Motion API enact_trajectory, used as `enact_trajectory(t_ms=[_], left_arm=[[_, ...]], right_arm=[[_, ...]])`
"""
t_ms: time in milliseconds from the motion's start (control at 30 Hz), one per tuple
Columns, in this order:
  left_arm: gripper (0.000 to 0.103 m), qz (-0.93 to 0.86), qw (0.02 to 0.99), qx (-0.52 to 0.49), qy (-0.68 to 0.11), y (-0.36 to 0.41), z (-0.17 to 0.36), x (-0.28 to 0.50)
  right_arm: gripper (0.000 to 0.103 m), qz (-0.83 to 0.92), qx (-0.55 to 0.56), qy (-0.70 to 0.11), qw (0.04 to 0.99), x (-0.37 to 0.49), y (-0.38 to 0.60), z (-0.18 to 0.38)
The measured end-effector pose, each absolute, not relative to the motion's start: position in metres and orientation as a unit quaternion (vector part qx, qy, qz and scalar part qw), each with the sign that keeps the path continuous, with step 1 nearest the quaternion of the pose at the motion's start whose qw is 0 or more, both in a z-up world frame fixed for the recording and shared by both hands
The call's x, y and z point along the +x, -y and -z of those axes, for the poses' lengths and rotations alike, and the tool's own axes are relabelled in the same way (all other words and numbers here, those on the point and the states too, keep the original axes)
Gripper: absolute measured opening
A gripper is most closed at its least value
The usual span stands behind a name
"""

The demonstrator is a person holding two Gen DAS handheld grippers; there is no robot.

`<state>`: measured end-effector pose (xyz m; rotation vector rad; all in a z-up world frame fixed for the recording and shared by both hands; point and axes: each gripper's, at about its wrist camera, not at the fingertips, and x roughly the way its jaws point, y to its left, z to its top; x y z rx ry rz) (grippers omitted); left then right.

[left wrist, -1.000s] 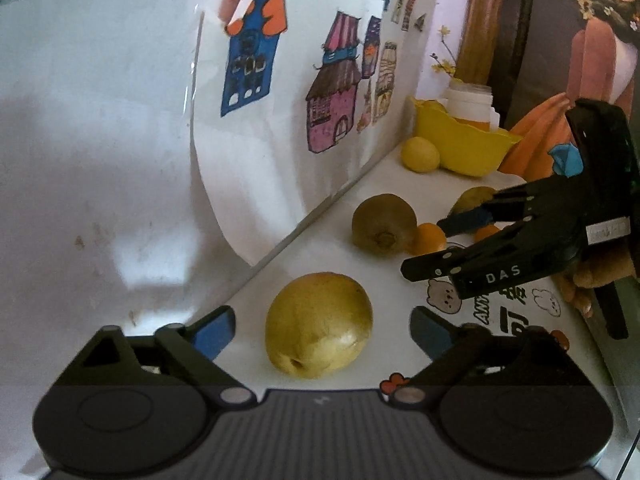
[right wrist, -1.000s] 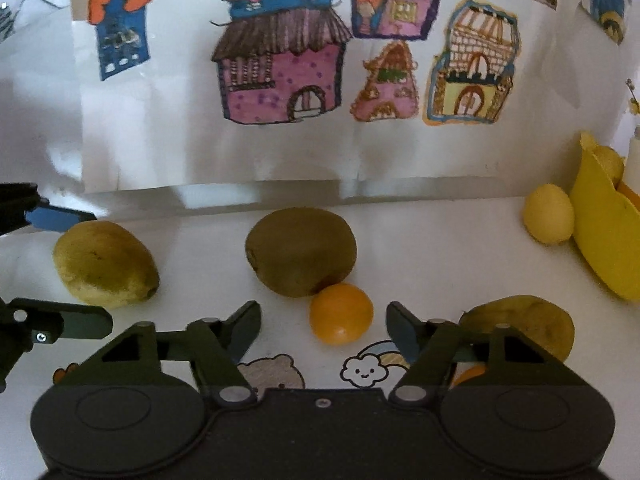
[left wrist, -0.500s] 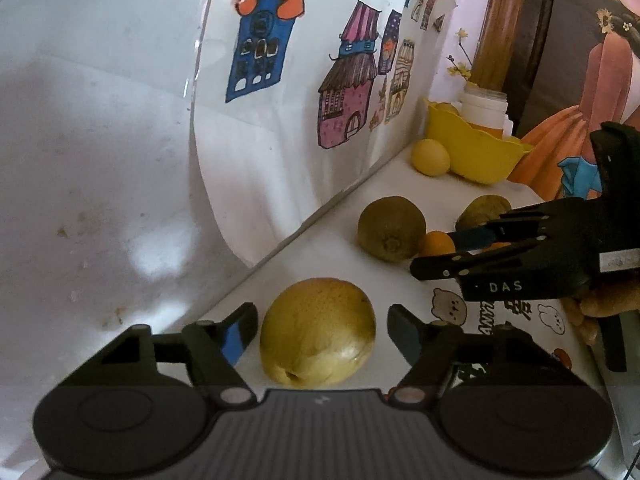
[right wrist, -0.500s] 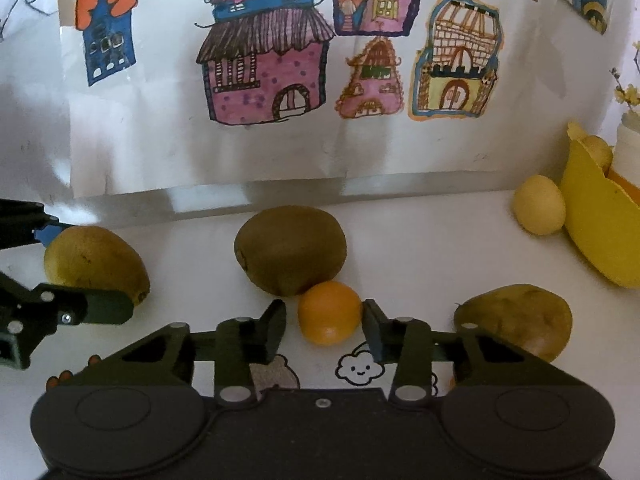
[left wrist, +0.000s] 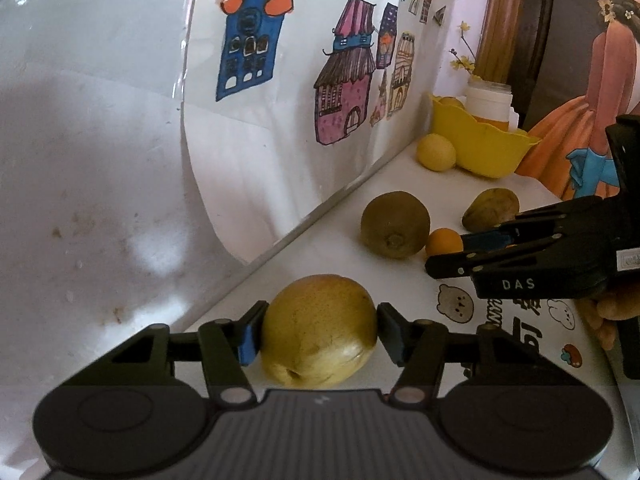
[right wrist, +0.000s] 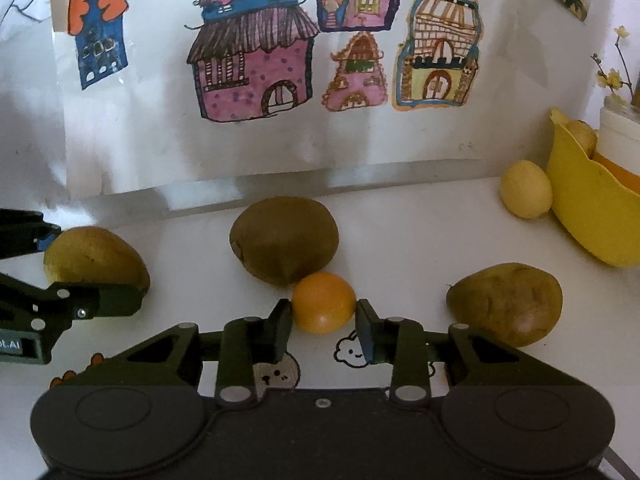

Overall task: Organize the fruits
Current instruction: 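Carry the pear and the orange over the metal tray with both tools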

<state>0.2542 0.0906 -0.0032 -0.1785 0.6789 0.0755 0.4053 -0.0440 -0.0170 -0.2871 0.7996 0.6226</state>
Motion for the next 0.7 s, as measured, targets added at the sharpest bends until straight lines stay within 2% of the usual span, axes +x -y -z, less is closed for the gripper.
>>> enact_trajectory(t_ms=[700], left_arm=[[0.060,-0.020,0.938,-0.126,-0.323,-0.094,0.002,0.235]], right_arm=[[0.036,-0.316,-0.113,-0.383,0.861,0.385,0.051,0.014]])
